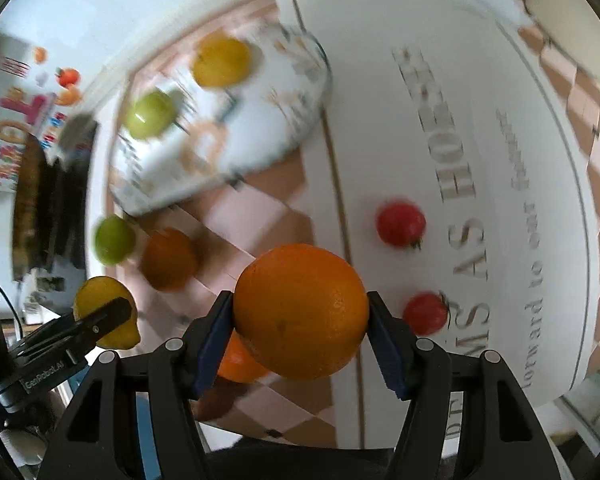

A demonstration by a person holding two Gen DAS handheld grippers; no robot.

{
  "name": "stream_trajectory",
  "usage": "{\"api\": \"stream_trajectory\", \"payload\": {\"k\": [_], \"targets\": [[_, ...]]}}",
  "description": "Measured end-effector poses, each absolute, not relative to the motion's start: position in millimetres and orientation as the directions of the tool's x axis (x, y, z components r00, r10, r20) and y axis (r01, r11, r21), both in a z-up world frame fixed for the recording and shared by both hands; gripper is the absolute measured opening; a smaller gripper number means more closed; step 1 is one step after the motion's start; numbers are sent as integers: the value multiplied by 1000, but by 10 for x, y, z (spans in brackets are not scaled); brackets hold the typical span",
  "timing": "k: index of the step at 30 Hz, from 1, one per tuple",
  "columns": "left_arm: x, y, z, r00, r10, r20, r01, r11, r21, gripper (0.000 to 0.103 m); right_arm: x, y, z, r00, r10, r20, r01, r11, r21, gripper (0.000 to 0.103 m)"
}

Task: Organize fruits
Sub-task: 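Set the lemon on the plate with the left gripper while the right sets the orange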

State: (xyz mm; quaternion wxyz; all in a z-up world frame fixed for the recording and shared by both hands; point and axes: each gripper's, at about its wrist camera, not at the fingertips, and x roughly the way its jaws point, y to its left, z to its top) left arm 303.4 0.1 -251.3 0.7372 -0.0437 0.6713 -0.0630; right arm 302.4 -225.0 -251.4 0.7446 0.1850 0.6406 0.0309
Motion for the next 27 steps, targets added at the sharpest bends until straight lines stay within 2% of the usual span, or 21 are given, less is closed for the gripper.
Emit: {"api": "stream_trajectory", "payload": {"k": [4,8,13,18,24,27], "targets": [[3294,-21,-2110,165,-193,-967,45,981,-188,61,3335,-2154,-2278,224,297,-928,143,932,333,67],[3680,-16,-1995,206,-156,-966,51,988,-148,61,3761,-2052,-2306,237,268,-934,108,948,299,67],[4119,18,-2270,166,-75,-983,41,997,-69,61,4161,-1976,-2586,188,229,-955,83,965,248,67],[4373,5,-2571,102,-49,-994,33,998,-46,61,4347,-1901,-2755,152,202,-967,60,975,213,67],[4479,14,-2787,54,-70,-996,3,998,-70,61,4418,-1865,-2811,129,214,-968,35,975,220,67],[4503,24,-2888,20,-131,-991,-26,991,-132,61,4441,-1843,-2845,107,246,-963,16,968,249,67]]}}
